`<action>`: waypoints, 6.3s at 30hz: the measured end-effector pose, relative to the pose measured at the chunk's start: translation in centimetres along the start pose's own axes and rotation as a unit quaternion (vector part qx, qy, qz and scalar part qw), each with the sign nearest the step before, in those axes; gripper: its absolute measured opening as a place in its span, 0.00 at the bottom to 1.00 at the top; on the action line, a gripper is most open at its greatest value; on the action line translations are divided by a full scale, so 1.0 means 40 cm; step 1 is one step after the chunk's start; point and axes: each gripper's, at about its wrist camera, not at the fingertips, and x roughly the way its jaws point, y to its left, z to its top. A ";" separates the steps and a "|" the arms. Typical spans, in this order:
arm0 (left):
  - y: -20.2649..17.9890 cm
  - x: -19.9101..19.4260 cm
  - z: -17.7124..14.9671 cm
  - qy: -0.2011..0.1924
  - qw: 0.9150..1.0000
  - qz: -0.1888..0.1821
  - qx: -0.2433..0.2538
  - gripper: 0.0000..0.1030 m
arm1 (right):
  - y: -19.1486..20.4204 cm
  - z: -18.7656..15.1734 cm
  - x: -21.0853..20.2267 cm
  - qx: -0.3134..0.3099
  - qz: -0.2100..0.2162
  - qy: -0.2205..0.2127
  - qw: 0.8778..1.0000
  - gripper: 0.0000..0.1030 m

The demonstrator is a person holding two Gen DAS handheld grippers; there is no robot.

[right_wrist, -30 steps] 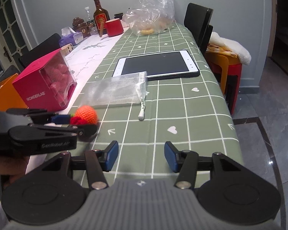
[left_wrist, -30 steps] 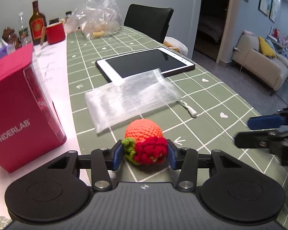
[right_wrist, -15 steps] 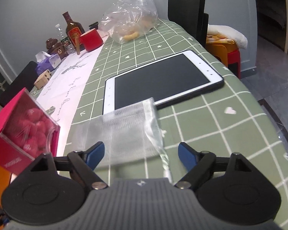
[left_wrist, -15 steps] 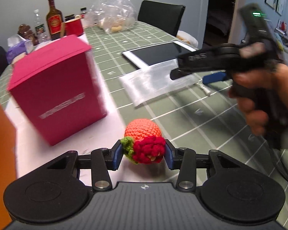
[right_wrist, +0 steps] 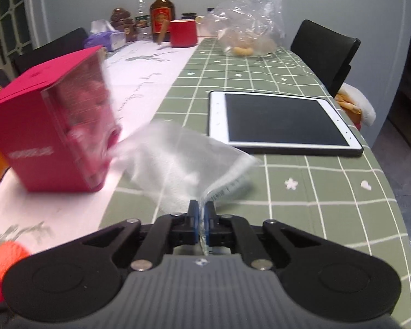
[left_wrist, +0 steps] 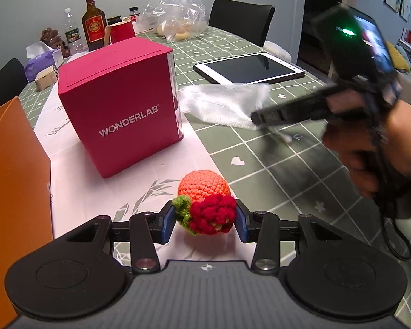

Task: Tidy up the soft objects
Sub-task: 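Grasp the crocheted strawberry with the left gripper while the right gripper grasps the mesh bag, then lift the strawberry and mesh bag off the table, then carry the strawberry and mesh bag over the orange box, then open both grippers to drop the strawberry and mesh bag into the box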

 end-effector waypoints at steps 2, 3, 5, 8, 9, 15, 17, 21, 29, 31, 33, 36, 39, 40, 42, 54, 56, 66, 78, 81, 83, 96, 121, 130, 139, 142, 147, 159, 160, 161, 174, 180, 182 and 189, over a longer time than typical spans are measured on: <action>0.001 -0.014 -0.007 -0.004 1.000 -0.004 0.000 0.48 | -0.002 -0.028 -0.047 -0.003 0.010 -0.005 1.000 0.00; 0.002 -0.020 -0.010 -0.006 1.000 -0.006 -0.001 0.48 | -0.006 -0.042 -0.073 0.001 0.016 -0.007 1.000 0.00; 0.003 -0.033 -0.018 -0.010 1.000 -0.010 -0.001 0.48 | -0.016 -0.072 -0.127 0.006 0.028 -0.011 1.000 0.00; 0.001 -0.045 -0.037 -0.013 1.000 -0.019 0.001 0.48 | -0.035 -0.138 -0.223 0.020 0.049 -0.008 0.999 0.00; 0.000 -0.046 -0.046 -0.013 1.000 -0.022 0.001 0.48 | -0.042 -0.162 -0.251 0.024 0.055 -0.005 0.998 0.00; -0.010 -0.062 -0.101 -0.005 0.999 -0.042 -0.005 0.48 | -0.076 -0.298 -0.392 0.063 0.066 0.014 0.996 0.00; -0.018 -0.073 -0.111 -0.008 0.999 -0.046 -0.001 0.48 | -0.071 -0.329 -0.421 0.058 0.063 0.023 0.996 0.03; -0.037 -0.095 -0.123 -0.013 0.998 -0.052 0.013 0.48 | -0.024 -0.364 -0.452 -0.036 0.021 0.058 0.997 0.74; -0.040 -0.131 -0.126 -0.022 0.998 -0.053 0.027 0.49 | -0.001 -0.297 -0.442 -0.132 0.090 0.003 0.987 0.95; -0.035 -0.137 -0.130 -0.023 0.998 -0.050 0.024 0.49 | 0.012 -0.275 -0.389 -0.134 0.120 0.020 0.983 0.95; -0.031 -0.139 -0.134 -0.021 0.998 -0.048 0.021 0.49 | 0.034 -0.266 -0.345 -0.145 0.119 0.024 0.982 0.95; -0.030 -0.142 -0.142 -0.018 0.998 -0.047 0.023 0.49 | 0.071 -0.264 -0.293 -0.178 0.093 0.026 0.979 0.95; -0.024 -0.137 -0.153 -0.015 0.999 -0.046 0.022 0.49 | 0.076 -0.264 -0.270 -0.179 0.084 0.035 0.980 0.89; -0.022 -0.133 -0.158 -0.012 0.999 -0.046 0.021 0.49 | 0.069 -0.261 -0.268 -0.166 0.094 0.039 0.981 0.81; -0.016 -0.123 -0.165 -0.006 0.999 -0.046 0.019 0.49 | 0.058 -0.260 -0.274 -0.150 0.113 0.044 0.981 0.65; -0.023 -0.098 -0.167 -0.019 0.998 -0.048 0.026 0.62 | 0.013 -0.279 -0.313 -0.115 0.099 0.036 0.988 0.00; -0.022 -0.096 -0.167 -0.020 0.998 -0.052 0.021 0.54 | 0.001 -0.278 -0.315 -0.101 0.095 0.033 0.990 0.00; -0.019 -0.132 -0.163 -0.017 0.997 -0.071 0.035 0.52 | -0.002 -0.271 -0.352 -0.085 0.099 0.021 0.991 0.00; 0.017 -0.315 -0.099 -0.054 0.993 -0.055 0.090 0.52 | 0.050 -0.216 -0.419 -0.098 0.108 -0.004 0.989 0.00; 0.050 -0.369 -0.085 -0.066 0.992 -0.049 0.092 0.52 | 0.074 -0.191 -0.435 -0.103 0.108 -0.010 0.989 0.00; 0.080 -0.396 -0.083 -0.071 0.992 -0.040 0.093 0.52 | 0.096 -0.172 -0.450 -0.110 0.110 -0.017 0.988 0.00; 0.276 -0.497 -0.045 -0.126 0.992 -0.015 0.023 0.52 | 0.290 -0.043 -0.513 -0.185 0.120 -0.037 0.975 0.00; 0.534 -0.545 -0.085 -0.151 0.983 0.045 -0.089 0.52 | 0.774 0.188 -0.524 -0.223 0.173 -0.094 0.955 0.00; 0.533 -0.524 -0.097 -0.136 0.986 0.051 -0.081 0.52 | 0.832 0.176 -0.487 -0.231 0.167 -0.079 0.955 0.00; 0.527 -0.463 -0.120 -0.078 0.993 0.049 -0.068 0.52 | 0.830 0.135 -0.420 -0.222 0.161 -0.042 0.961 0.00; 0.522 -0.447 -0.127 -0.061 0.995 0.055 -0.059 0.52 | 0.827 0.122 -0.390 -0.205 0.164 -0.024 0.965 0.00; 0.521 -0.417 -0.136 -0.032 0.997 0.053 -0.049 0.52 | 0.827 0.095 -0.345 -0.197 0.164 0.002 0.967 0.00; 0.512 -0.366 -0.155 0.017 0.998 0.052 -0.027 0.52 | 0.829 0.066 -0.264 -0.201 0.170 0.070 0.962 0.01; 0.511 -0.362 -0.156 0.021 0.998 0.052 -0.024 0.53 | 0.829 0.066 -0.258 -0.202 0.169 0.077 0.962 0.01; 0.509 -0.357 -0.157 0.026 0.998 0.051 -0.021 0.53 | 0.830 0.064 -0.251 -0.204 0.167 0.085 0.961 0.01; 0.524 -0.335 -0.164 0.054 0.997 0.043 -0.017 0.61 | 0.835 0.044 -0.188 -0.216 0.161 0.173 0.947 0.03; 0.526 -0.354 -0.159 0.043 0.998 0.045 -0.012 0.61 | 0.810 0.067 -0.239 -0.212 0.180 0.160 0.947 0.30; 0.524 -0.364 -0.157 0.037 0.998 0.046 -0.009 0.63 | 0.801 0.070 -0.262 -0.210 0.170 0.142 0.952 0.40; 0.505 -0.403 -0.142 0.014 0.999 0.047 -0.008 0.64 | 0.778 0.077 -0.327 -0.189 0.152 0.106 0.964 0.50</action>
